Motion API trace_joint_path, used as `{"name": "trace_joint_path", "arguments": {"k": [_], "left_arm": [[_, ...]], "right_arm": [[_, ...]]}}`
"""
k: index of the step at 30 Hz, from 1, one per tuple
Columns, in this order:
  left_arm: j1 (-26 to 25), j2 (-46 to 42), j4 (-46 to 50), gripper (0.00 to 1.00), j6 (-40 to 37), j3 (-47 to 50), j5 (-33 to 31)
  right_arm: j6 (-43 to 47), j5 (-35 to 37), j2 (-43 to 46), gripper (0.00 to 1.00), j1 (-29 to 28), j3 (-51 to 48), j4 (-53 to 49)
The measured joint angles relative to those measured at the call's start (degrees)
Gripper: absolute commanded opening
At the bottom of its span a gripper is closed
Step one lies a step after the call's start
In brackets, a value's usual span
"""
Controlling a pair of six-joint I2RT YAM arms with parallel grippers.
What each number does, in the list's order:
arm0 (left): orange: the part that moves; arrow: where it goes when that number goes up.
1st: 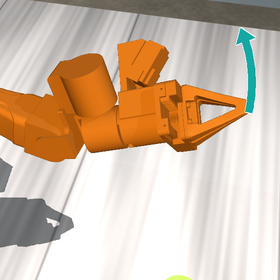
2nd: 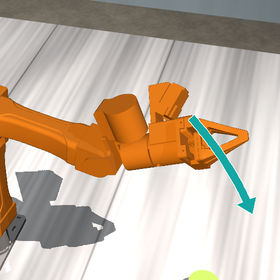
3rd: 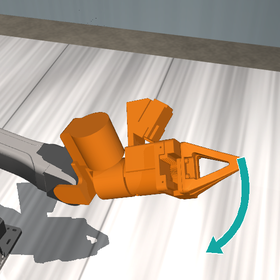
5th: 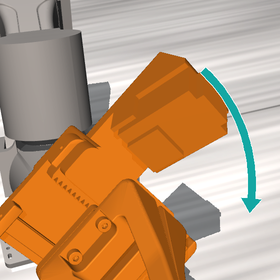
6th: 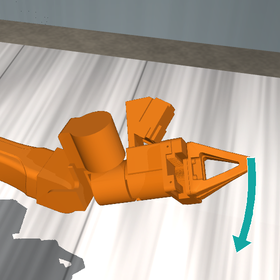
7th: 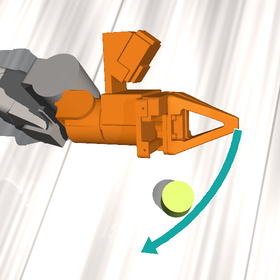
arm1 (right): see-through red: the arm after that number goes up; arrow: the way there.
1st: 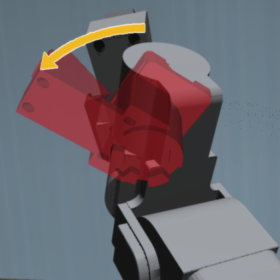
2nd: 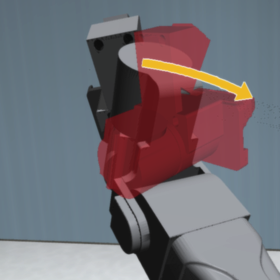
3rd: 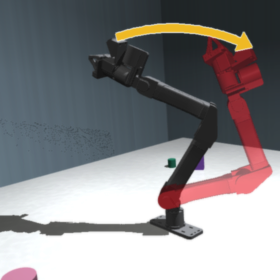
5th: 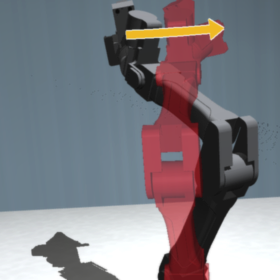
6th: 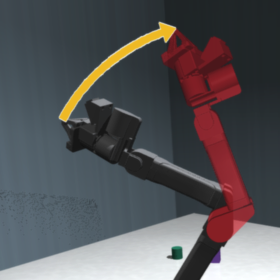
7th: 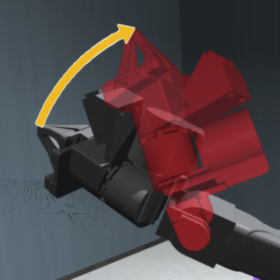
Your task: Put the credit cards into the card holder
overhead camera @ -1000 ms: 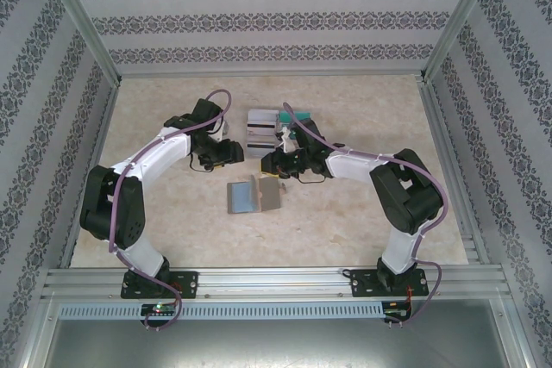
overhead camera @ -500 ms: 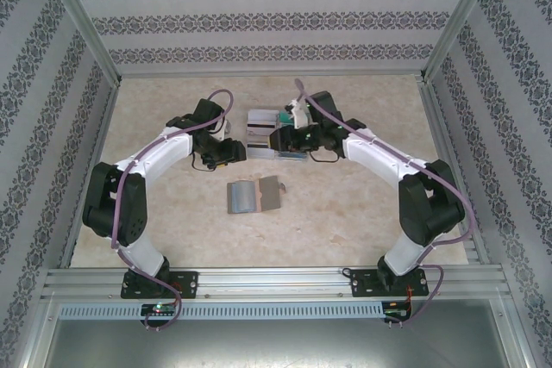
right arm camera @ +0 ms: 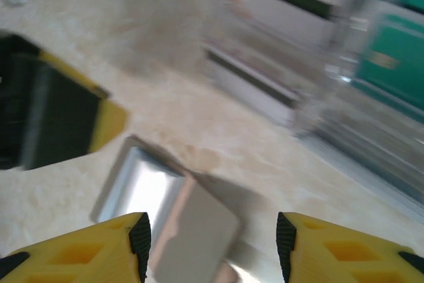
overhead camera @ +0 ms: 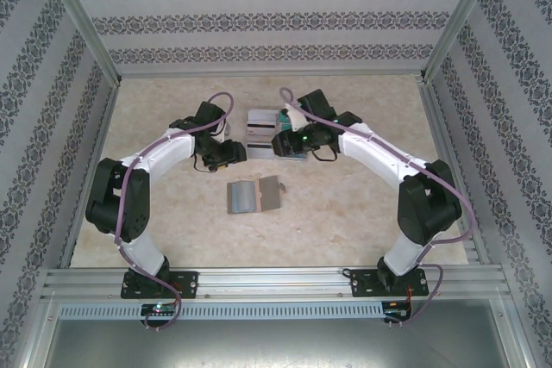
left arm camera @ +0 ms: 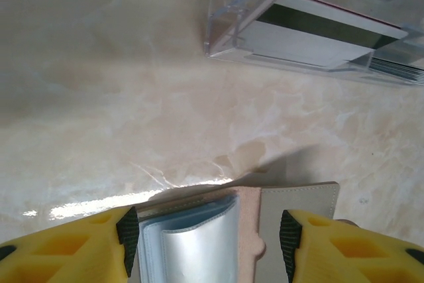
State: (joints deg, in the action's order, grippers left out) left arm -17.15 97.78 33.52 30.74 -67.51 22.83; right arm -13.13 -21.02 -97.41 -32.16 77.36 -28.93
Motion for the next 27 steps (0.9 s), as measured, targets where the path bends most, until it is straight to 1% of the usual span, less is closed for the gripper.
{"name": "trace_joint_path", "arguments": {"k": [3,4,5,7,8,11,13,17,23,27], "left_arm": [[1.8,-1.9,-1.7,0.58,2.2,4.8,-0.2],[2.7,-2.9,-2.4,0.58,3.1,6.8,-0.2],[3.5,-3.7,-2.8,0.58,4.0,8.4,-0.2],[5.4,-5.9,-3.7,0.57,5.7,12.2,-0.2],[6.2,-7.0,-4.2,0.58,6.4,13.8,-0.4],[8.6,-10.8,-7.1,0.58,8.9,18.8,-0.2],[11.2,-13.2,-9.4,0.57,10.8,22.0,0.8],[15.1,-15.9,-12.3,0.58,12.9,24.5,1.4],[15.4,-18.7,-14.1,0.58,13.0,24.5,2.1],[15.4,-19.1,-15.0,0.58,12.8,24.5,3.0]], "right_arm": [[-1.4,-0.6,-1.8,0.56,-5.5,1.4,0.1],[-2.4,-0.7,-2.6,0.58,-7.2,1.4,0.2],[-3.8,-0.6,-3.3,0.61,-8.6,1.2,0.2],[-6.5,0.6,-4.7,0.75,-11.4,0.8,0.1],[-7.9,1.7,-5.4,0.77,-12.5,0.8,-0.2],[-10.9,6.3,-8.3,0.79,-16.5,1.6,-1.7],[-12.3,9.0,-11.1,0.79,-18.9,3.3,-3.3],[-13.6,12.5,-15.6,0.77,-21.9,6.1,-6.0],[-14.2,18.4,-21.4,0.75,-23.1,13.3,-11.4],[-14.2,21.5,-23.7,0.75,-23.3,16.4,-13.3]]}}
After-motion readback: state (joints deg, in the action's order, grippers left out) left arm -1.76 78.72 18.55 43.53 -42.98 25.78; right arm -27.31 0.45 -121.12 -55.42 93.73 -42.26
